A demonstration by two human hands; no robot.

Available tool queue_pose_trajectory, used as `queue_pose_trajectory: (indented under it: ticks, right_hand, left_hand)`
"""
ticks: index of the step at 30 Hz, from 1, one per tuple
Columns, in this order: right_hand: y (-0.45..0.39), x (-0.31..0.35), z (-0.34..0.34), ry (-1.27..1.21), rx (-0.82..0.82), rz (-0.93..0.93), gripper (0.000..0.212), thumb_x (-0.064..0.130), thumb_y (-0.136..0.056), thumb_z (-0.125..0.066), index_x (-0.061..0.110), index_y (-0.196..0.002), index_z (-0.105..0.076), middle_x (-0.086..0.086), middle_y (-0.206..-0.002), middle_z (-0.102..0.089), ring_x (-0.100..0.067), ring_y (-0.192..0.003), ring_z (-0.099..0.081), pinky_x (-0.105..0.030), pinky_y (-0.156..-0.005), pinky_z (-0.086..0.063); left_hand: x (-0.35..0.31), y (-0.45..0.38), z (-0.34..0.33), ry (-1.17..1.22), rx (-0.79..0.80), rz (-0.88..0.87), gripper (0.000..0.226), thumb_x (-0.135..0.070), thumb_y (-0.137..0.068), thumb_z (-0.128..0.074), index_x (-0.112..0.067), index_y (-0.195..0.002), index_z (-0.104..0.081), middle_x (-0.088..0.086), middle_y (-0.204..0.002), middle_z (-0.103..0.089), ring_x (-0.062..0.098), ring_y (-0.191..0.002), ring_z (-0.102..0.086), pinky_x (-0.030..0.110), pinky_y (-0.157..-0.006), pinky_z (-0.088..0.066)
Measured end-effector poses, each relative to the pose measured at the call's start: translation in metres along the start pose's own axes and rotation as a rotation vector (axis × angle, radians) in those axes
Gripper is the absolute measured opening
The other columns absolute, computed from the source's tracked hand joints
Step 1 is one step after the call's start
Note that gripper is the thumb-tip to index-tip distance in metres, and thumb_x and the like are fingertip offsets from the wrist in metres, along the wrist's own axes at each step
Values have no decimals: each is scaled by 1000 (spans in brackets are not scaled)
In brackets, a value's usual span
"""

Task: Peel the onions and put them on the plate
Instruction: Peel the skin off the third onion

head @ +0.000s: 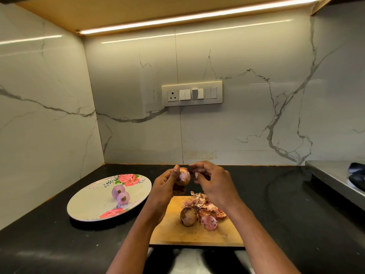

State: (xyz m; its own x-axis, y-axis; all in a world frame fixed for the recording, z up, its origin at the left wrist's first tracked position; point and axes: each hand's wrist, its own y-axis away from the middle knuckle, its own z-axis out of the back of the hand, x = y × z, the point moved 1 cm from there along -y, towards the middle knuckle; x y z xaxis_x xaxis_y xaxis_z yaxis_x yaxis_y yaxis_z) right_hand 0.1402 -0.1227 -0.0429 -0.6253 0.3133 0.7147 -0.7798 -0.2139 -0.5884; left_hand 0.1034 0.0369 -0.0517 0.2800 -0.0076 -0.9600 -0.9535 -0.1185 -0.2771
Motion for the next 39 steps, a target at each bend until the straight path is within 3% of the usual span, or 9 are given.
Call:
queue_pose_trajectory:
  ticks: [4,9,11,18,21,25,28,33,39]
  right_hand:
    - [1,4,-1,9,44,31,23,29,-93,-69,26,-116,-73,14,-107,-72,3,-99,-65,-3,-79,-48]
    - [1,0,3,-190,10,-35,19,34,-83,-77,29,-101,-79,14,-96,-76,-5,-98,-68,-29,-87,-59]
    - [2,-2,2,-196,-14,-34,16,33,-84,-77,28,-99,-80,13,-92,-76,-7,-95,-69,-31,-85,-59]
    - [6,-1,-4,29,-128,94,13,25,-88,-75,20,-100,-76,15,-87,-71,8,-88,-65,-7,-73,-51]
    - [5,-3,-4,59,-156,91,10,20,-88,-75,21,-98,-72,19,-82,-65,10,-84,-64,-4,-70,-49]
    - [2,-14,2,76,-189,-34,7,19,-92,-70,22,-98,-69,14,-86,-66,-1,-82,-65,-8,-68,-51]
    - [0,-20,8,99,-66,-98,10,23,-96,-65,23,-103,-73,9,-92,-71,-6,-86,-67,-21,-77,-58]
    - [5,-17,-4,354,247,-60,24,20,-97,-64,29,-119,-70,9,-114,-69,-5,-103,-61,-15,-85,-47]
    - [2,-2,6,168,28,60,20,35,-95,-66,30,-113,-73,16,-101,-71,4,-93,-64,-6,-76,-48]
  left_hand:
    - [3,-2,1,-43,-12,-2,41,-47,-97,-47,-18,-114,-70,6,-105,-71,21,-98,-65,25,-78,-55]
    - [1,0,0,17,23,19,39,-41,-102,-44,-16,-114,-71,9,-108,-69,21,-97,-62,28,-81,-54]
    - [0,0,0,6,32,11,40,-43,-100,-46,-15,-115,-70,9,-107,-69,21,-95,-62,28,-80,-54]
    - [3,-1,-2,-43,23,-33,43,-46,-92,-51,-14,-115,-69,4,-102,-71,9,-86,-66,23,-74,-54]
    - [2,0,-4,-59,36,-42,42,-45,-94,-48,-15,-116,-68,5,-106,-70,9,-87,-67,22,-74,-54]
    - [-5,3,-3,98,-7,-34,37,-38,-103,-41,-15,-112,-69,10,-108,-68,18,-92,-62,25,-75,-53]
    - [-6,2,0,128,-53,-18,35,-39,-104,-40,-17,-107,-67,13,-103,-67,20,-85,-61,28,-75,-53]
    - [-3,0,-2,97,-33,-5,37,-45,-93,-48,-17,-116,-59,12,-104,-73,23,-84,-74,26,-70,-57]
    - [1,-1,-2,37,-46,17,38,-43,-96,-50,-14,-119,-58,11,-108,-69,17,-89,-72,23,-73,-57]
